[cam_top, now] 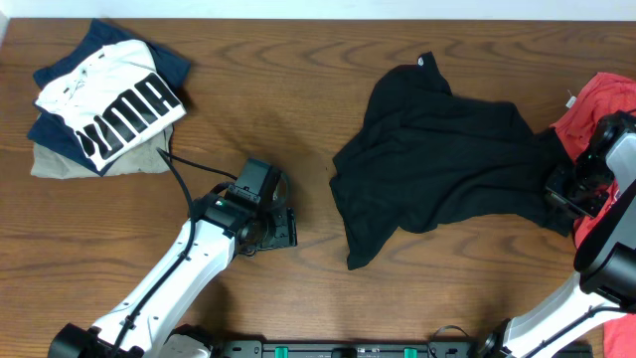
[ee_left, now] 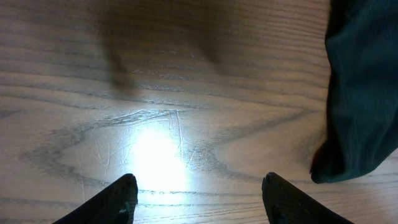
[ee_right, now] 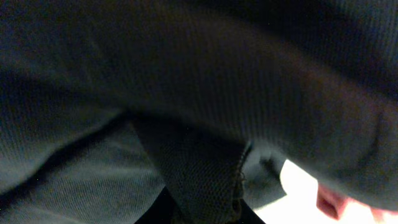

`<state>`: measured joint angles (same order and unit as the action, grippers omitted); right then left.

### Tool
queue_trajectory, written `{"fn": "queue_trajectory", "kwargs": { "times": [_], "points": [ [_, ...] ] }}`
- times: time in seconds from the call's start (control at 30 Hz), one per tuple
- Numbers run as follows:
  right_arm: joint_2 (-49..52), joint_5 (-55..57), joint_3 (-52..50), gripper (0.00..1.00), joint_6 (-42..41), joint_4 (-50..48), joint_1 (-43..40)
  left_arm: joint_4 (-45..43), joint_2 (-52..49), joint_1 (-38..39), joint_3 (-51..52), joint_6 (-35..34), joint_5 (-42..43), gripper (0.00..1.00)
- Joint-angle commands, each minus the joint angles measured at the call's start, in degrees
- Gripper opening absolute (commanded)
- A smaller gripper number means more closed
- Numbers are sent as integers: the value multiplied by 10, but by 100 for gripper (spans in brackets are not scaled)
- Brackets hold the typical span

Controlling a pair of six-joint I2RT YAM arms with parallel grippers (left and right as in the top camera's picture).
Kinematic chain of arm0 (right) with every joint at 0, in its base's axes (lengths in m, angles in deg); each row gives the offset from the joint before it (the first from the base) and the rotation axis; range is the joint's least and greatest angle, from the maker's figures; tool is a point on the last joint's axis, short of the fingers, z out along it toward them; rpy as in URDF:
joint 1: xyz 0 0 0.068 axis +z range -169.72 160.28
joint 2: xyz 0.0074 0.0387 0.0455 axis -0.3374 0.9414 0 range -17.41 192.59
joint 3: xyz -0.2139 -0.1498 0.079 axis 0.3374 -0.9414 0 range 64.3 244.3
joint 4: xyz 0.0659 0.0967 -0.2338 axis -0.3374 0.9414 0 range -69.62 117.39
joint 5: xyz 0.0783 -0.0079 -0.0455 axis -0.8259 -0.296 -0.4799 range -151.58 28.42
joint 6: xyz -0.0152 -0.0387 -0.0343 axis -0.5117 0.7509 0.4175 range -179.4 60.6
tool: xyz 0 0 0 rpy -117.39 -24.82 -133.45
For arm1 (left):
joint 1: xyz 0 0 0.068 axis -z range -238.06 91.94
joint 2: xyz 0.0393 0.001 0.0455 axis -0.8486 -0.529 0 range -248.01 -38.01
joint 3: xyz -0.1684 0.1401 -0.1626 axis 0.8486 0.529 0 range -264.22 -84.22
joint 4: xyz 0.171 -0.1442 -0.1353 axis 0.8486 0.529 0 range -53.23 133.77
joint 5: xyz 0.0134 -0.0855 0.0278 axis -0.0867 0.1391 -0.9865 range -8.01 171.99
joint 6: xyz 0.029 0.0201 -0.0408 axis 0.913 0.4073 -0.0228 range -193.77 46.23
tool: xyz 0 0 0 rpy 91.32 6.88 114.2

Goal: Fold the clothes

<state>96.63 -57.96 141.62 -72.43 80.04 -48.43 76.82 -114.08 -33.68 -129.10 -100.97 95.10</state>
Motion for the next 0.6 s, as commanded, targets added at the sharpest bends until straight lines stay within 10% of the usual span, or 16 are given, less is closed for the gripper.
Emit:
{"fn": "queue_trajectory", "kwargs": {
  "times": [0.0, 0.57],
  "points": [
    [6, 11, 18, 13, -1, 15, -11, 2, -3, -3, -3, -7, -7, 66],
    [6, -41, 47, 1, 13, 111, -12, 1, -3, -3, -3, -7, -7, 66]
  ]
}}
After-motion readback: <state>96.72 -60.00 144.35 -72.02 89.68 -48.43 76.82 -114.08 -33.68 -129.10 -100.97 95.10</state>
